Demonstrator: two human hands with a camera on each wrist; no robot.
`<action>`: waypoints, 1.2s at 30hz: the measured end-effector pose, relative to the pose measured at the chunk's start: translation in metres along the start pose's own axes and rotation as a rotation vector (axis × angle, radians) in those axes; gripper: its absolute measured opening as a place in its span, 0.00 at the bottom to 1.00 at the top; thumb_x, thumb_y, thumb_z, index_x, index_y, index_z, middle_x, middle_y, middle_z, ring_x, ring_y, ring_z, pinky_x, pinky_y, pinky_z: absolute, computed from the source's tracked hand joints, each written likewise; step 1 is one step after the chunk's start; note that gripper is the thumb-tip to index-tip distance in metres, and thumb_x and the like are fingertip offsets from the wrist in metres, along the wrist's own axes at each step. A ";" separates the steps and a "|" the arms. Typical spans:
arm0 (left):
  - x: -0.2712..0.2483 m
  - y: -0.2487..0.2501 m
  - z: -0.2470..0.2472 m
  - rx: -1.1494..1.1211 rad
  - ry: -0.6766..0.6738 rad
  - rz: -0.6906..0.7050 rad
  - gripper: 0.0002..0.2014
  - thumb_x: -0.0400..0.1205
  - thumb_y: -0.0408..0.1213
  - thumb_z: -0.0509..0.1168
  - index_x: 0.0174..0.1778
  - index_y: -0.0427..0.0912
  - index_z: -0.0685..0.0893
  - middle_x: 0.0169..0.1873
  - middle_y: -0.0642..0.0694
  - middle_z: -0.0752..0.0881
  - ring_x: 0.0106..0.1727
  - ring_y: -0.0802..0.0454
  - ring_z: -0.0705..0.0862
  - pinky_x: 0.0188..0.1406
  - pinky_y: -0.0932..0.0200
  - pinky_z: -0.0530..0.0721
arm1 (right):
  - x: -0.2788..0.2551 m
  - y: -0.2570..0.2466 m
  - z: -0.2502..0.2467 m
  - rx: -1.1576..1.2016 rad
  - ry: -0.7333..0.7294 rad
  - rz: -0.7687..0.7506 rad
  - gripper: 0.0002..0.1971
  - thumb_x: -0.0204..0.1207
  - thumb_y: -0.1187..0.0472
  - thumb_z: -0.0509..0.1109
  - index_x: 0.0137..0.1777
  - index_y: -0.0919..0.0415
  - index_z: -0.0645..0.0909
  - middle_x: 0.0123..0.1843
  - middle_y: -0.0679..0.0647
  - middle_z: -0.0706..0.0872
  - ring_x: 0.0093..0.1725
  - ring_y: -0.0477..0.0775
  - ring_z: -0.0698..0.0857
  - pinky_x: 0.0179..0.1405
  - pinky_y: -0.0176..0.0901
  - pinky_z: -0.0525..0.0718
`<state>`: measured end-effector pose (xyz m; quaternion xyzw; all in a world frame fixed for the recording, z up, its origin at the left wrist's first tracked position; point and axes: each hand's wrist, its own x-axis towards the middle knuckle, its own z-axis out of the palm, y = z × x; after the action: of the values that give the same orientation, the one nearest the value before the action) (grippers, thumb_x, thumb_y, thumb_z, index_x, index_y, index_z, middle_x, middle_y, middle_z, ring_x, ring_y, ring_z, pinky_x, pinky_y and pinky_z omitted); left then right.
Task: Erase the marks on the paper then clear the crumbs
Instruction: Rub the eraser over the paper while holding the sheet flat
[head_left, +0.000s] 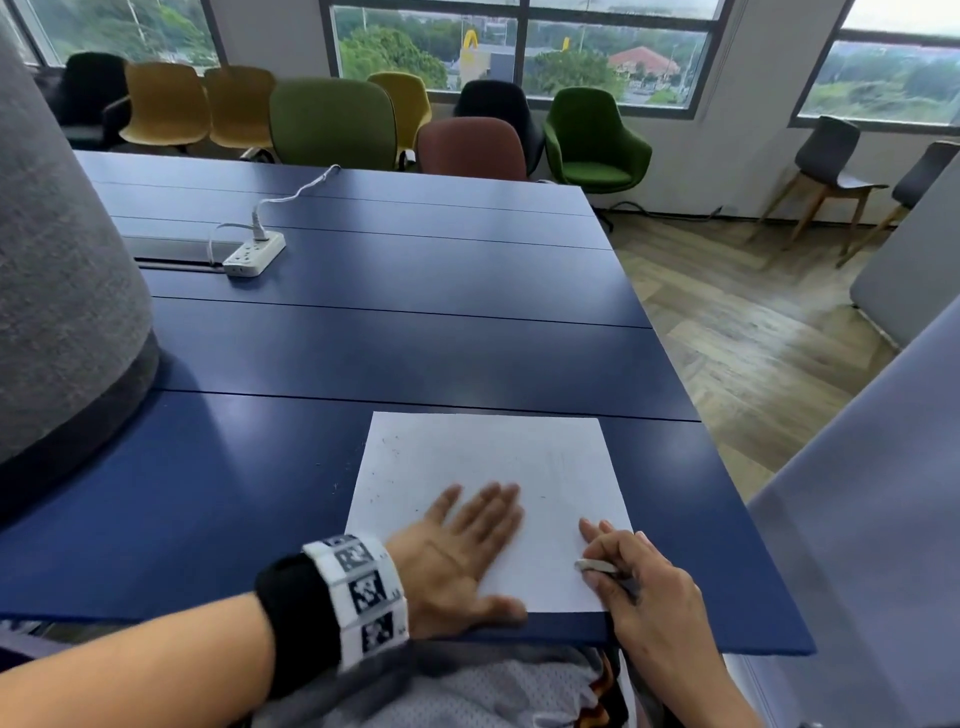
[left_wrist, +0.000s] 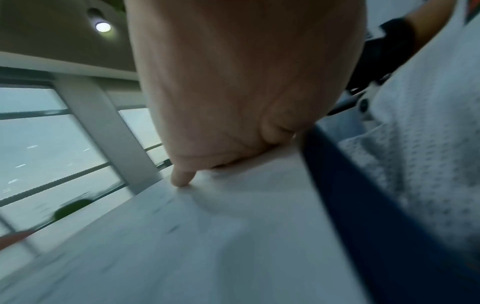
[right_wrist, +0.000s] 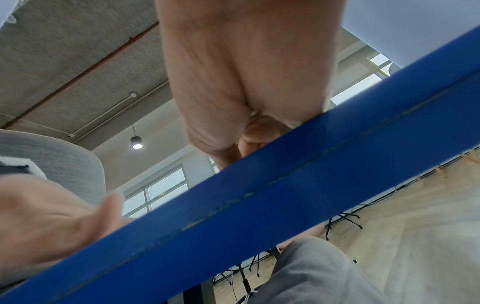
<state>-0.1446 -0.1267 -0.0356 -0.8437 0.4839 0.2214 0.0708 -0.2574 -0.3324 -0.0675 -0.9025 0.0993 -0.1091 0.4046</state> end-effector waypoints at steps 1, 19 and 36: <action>-0.001 -0.012 -0.004 -0.007 -0.019 -0.078 0.59 0.53 0.80 0.11 0.77 0.47 0.22 0.80 0.46 0.22 0.81 0.50 0.22 0.82 0.46 0.28 | -0.001 0.001 0.000 0.006 -0.001 0.009 0.12 0.74 0.60 0.77 0.44 0.43 0.77 0.58 0.14 0.79 0.72 0.33 0.77 0.75 0.52 0.76; 0.031 -0.055 -0.034 0.086 -0.068 -0.289 0.46 0.83 0.71 0.39 0.85 0.39 0.32 0.83 0.44 0.27 0.85 0.49 0.30 0.84 0.43 0.34 | -0.001 -0.001 0.001 0.022 0.001 0.027 0.14 0.73 0.62 0.77 0.44 0.42 0.77 0.58 0.14 0.79 0.72 0.33 0.77 0.74 0.53 0.77; 0.037 -0.070 -0.038 0.041 -0.033 -0.420 0.48 0.83 0.71 0.39 0.85 0.38 0.32 0.84 0.42 0.27 0.85 0.47 0.29 0.83 0.39 0.34 | 0.000 -0.001 0.001 0.020 0.002 0.023 0.17 0.72 0.65 0.78 0.44 0.40 0.76 0.57 0.15 0.80 0.70 0.29 0.77 0.75 0.53 0.76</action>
<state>-0.0572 -0.1320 -0.0245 -0.9206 0.3007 0.2056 0.1406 -0.2574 -0.3312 -0.0678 -0.8972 0.1091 -0.1060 0.4146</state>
